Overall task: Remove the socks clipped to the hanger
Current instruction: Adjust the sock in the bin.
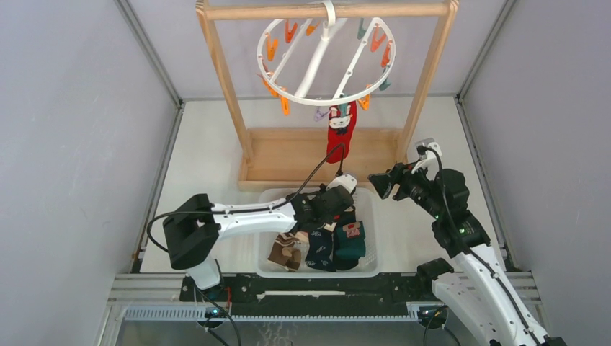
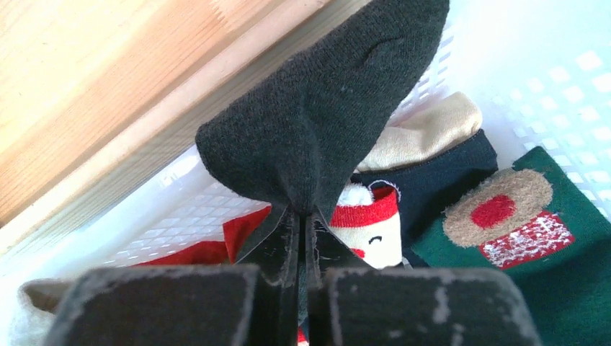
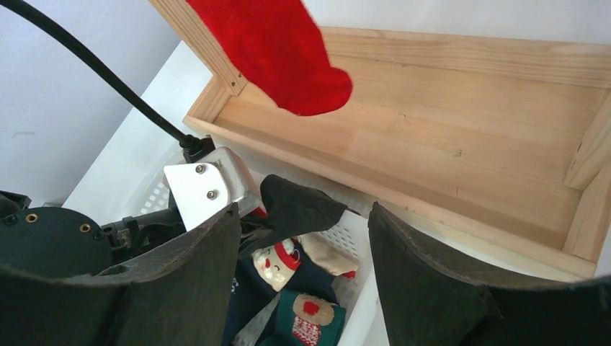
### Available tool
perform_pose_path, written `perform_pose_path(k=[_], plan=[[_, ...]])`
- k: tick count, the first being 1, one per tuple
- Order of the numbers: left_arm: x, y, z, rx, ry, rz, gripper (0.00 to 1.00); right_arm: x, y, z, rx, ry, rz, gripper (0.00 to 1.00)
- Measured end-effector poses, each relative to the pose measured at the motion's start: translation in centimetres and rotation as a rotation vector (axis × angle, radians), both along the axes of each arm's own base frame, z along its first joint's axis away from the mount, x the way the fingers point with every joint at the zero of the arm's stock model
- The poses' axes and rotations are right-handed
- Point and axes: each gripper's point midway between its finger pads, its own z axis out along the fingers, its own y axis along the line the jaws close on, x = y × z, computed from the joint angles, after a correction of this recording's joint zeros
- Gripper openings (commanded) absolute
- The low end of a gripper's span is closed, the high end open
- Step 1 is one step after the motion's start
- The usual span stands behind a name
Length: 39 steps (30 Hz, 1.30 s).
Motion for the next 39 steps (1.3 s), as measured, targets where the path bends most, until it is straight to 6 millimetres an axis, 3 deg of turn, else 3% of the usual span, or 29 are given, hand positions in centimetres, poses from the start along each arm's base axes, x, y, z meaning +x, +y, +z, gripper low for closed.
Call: perform_pose_path(k=[5,8,10,18,21,25,32,34,35,37,39], plan=[[-0.2,0.0,0.3,-0.007,0.006,-0.007,0.00,-0.1,-0.2,0.4,0.007,-0.016,-0.005,0.73],[-0.7,0.1,2.0,-0.039,-0.001,-0.020,0.00,-0.2,-0.4,0.6,0.009,-0.021,-0.010,0.73],[-1.2,0.1,4.0,-0.081,-0.016,-0.033,0.01,-0.2,-0.5,0.7,0.012,-0.025,-0.013,0.73],[-5.2,1.0,15.7,-0.403,-0.087,-0.139,0.03,-0.6,-0.6,1.2,0.030,-0.033,-0.013,0.73],[-6.2,1.6,17.6,-0.474,-0.089,-0.156,0.03,-0.8,-0.5,1.4,0.040,-0.034,-0.006,0.73],[-7.6,2.3,16.8,-0.492,-0.058,-0.175,0.03,-1.0,-0.3,1.5,0.054,-0.028,-0.001,0.72],[-7.9,3.2,11.3,-0.399,-0.002,-0.134,0.06,-1.3,0.0,1.1,0.072,-0.011,0.014,0.72],[-7.6,3.3,9.3,-0.375,0.014,-0.112,0.12,-1.4,0.0,0.8,0.075,-0.001,0.017,0.72],[-7.4,3.4,8.2,-0.366,0.029,-0.101,0.20,-1.4,0.0,0.7,0.075,0.004,0.019,0.72],[-6.8,3.8,6.1,-0.355,0.056,-0.073,0.44,-1.6,0.0,0.7,0.077,0.006,0.020,0.72],[-6.1,4.9,4.3,-0.347,0.079,-0.025,0.54,-1.7,0.0,0.7,0.077,0.007,0.021,0.73]])
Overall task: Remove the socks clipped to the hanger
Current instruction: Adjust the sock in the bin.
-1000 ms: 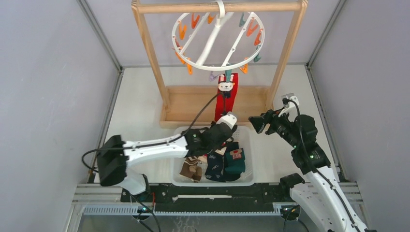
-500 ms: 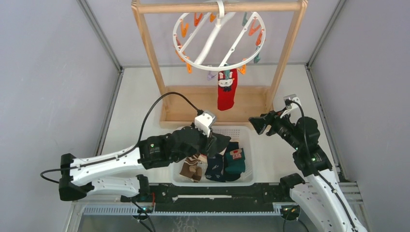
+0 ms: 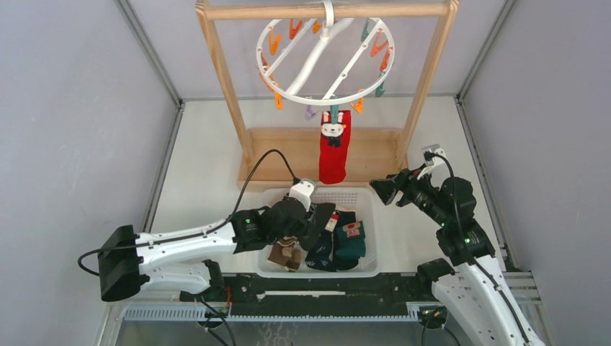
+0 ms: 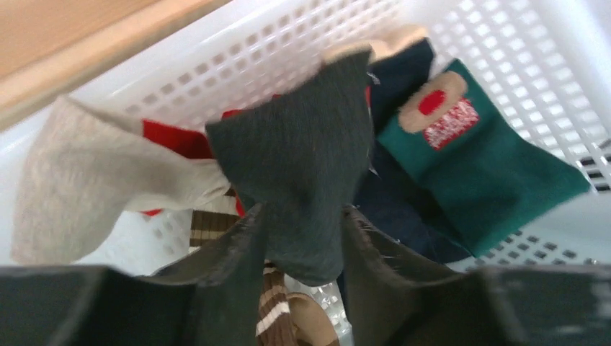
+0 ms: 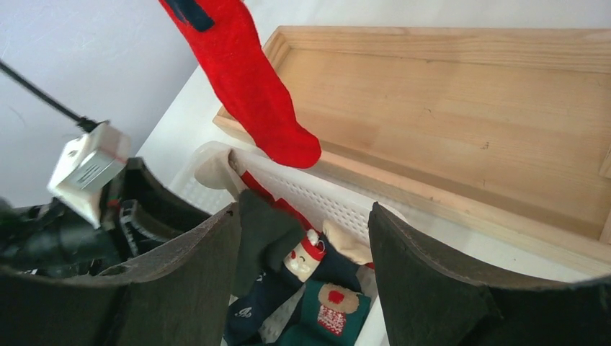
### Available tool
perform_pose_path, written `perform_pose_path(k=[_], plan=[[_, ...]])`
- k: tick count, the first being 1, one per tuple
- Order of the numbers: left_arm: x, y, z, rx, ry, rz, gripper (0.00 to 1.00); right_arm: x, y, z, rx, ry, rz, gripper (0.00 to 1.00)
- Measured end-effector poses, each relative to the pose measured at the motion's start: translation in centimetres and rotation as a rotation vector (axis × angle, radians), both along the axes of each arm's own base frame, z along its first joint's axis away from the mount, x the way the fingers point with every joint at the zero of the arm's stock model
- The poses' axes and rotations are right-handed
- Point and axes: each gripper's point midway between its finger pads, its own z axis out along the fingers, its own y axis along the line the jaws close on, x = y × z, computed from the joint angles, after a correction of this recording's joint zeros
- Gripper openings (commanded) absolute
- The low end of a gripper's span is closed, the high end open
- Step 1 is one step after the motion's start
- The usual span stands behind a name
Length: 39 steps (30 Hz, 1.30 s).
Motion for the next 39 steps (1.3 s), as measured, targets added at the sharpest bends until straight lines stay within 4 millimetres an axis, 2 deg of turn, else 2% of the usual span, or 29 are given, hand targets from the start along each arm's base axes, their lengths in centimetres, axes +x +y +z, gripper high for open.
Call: perform_pose_path(k=[3,5,6,14,18,30,36,39], plan=[[0.7,1.0,-1.3,0.001,0.024,0.047,0.80,-0.2,0.0,-0.1,-0.001,0.003,0.001,0.73],[0.7,1.2,-1.2,-0.005,0.021,0.049,0.98,-0.3,0.0,-0.1,-0.001,0.006,0.004,0.73],[0.7,1.3,-0.9,-0.016,0.018,0.050,1.00,-0.3,0.0,-0.2,-0.002,0.010,0.004,0.72],[0.5,2.3,3.1,-0.156,-0.033,0.081,1.00,-0.3,0.2,-0.9,-0.008,0.040,0.019,0.74],[0.4,2.9,4.1,-0.183,-0.046,0.091,1.00,0.4,0.5,-1.8,-0.019,0.077,0.022,0.75],[0.4,4.8,4.8,-0.186,-0.075,0.126,1.00,3.5,1.5,-3.3,-0.029,0.124,0.032,0.75],[0.3,5.3,4.0,-0.167,-0.073,0.136,1.00,5.0,2.6,-2.3,-0.003,0.077,0.067,0.75],[0.2,5.5,3.6,-0.166,-0.068,0.139,1.00,5.7,4.2,-1.3,0.019,0.019,0.127,0.75]])
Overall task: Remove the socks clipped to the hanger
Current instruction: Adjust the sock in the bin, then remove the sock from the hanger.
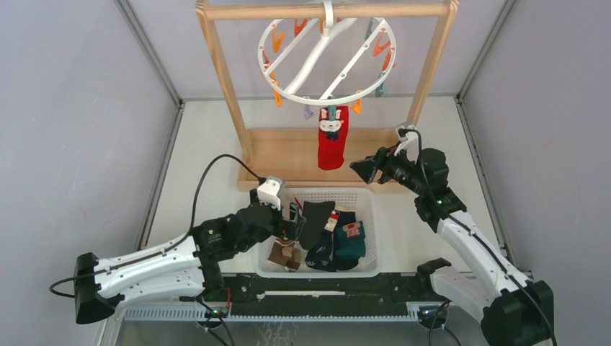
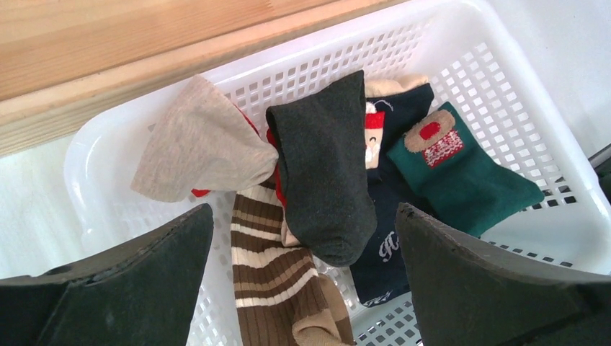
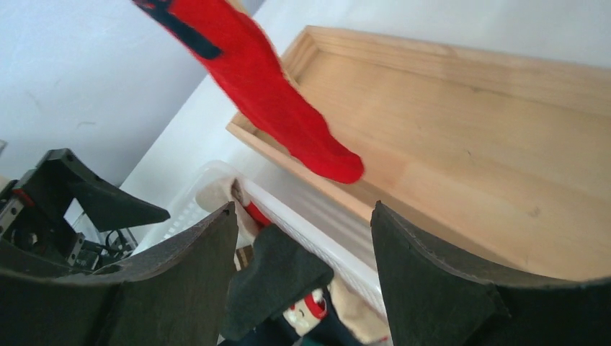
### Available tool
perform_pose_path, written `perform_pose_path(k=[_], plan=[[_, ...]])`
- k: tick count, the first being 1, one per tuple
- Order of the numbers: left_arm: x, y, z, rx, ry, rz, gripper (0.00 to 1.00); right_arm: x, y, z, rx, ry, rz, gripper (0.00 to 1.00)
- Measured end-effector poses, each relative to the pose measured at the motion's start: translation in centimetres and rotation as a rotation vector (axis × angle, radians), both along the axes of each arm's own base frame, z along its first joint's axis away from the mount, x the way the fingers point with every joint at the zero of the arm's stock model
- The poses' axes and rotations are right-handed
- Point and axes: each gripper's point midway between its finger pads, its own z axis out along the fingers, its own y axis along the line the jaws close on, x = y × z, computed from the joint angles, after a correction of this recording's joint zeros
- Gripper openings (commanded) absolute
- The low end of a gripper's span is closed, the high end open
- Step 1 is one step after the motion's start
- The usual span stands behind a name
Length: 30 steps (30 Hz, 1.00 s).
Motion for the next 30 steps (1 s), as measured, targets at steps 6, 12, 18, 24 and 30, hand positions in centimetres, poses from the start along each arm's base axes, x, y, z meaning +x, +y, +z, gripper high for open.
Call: perform_pose_path(k=[6,12,18,24,30], plan=[[-0.1,0.1,-0.2,-0.004,0.006,0.005,1.00,1.8,2.7,1.2,0.046,-0.109,0.096,0.76],[-0.1,0.1,0.0,-0.009,0.004,0.005,1.00,4.3,4.4,1.7,0.084,-0.172,0.132,0.79],[0.0,0.1,0.0,-0.009,0.004,0.006,1.00,4.9,6.9,1.3,0.119,-0.184,0.219,0.86],[0.0,0.2,0.0,-0.009,0.005,0.009,1.00,3.4,9.6,-0.7,0.130,-0.152,0.311,0.91],[0.0,0.1,-0.2,-0.004,0.008,0.007,1.00,3.3,10.5,-3.0,0.165,-0.099,0.353,0.79]])
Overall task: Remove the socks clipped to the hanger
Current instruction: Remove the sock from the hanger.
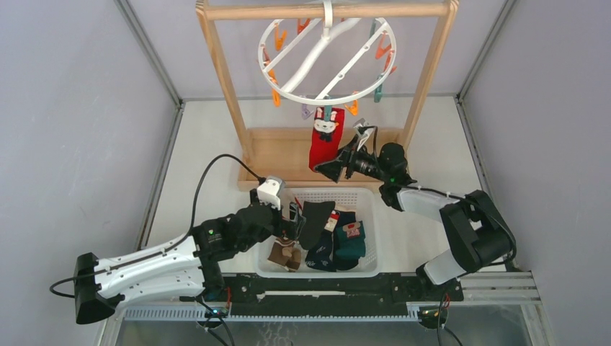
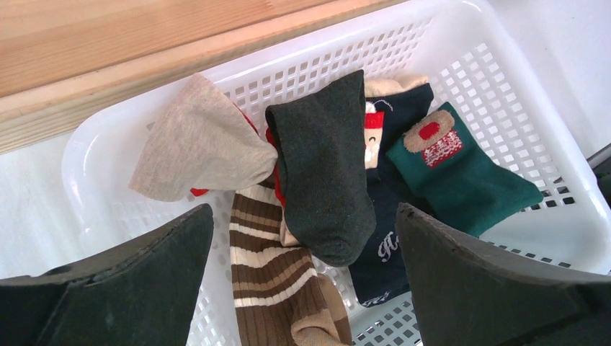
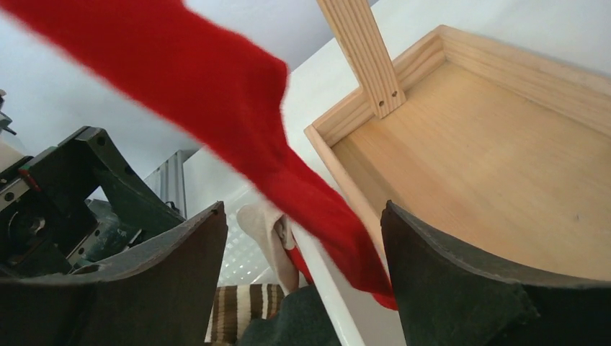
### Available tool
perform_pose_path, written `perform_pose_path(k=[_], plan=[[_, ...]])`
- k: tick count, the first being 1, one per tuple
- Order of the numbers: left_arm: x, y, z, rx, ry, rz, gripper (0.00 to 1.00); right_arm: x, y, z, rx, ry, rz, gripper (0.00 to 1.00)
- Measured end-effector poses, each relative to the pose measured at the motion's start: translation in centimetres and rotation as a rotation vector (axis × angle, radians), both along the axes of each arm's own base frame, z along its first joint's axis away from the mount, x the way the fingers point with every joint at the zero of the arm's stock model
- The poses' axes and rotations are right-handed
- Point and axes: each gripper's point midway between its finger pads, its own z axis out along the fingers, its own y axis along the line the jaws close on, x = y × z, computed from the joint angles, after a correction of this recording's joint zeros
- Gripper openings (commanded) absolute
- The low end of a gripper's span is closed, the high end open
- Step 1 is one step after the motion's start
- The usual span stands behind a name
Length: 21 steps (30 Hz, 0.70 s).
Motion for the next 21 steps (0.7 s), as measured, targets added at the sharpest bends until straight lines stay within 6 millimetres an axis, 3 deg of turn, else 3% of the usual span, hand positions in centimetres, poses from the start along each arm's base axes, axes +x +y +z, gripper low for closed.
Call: perform_pose_path(k=[2,5,9,15,18,21], plan=[[0.0,0.0,0.0,0.001,0.000,0.000,1.00,0.2,0.1,-0.5,0.015,0.024,0.013,0.63],[0.0,0.0,0.0,0.001,0.000,0.000,1.00,0.1,0.2,-0.9,0.033,0.060,0.038,0.29],[0.0,0.0,0.0,-0.001,0.001,-0.002,1.00,-0.7,0.1,-0.6,0.067,0.114,0.092,0.00],[-0.3,0.0,1.3,-0.029,-0.024,-0.026,1.00,-2.8,-0.2,1.8,0.108,0.130,0.180,0.00],[-0.2,-0.1,3.4,-0.056,-0.061,-0.049,1.00,-4.4,-0.7,3.9,0.127,0.120,0.224,0.00],[0.4,-0.4,7.0,-0.104,-0.114,-0.065,1.00,-5.7,-1.2,5.5,0.139,0.122,0.265,0.00]])
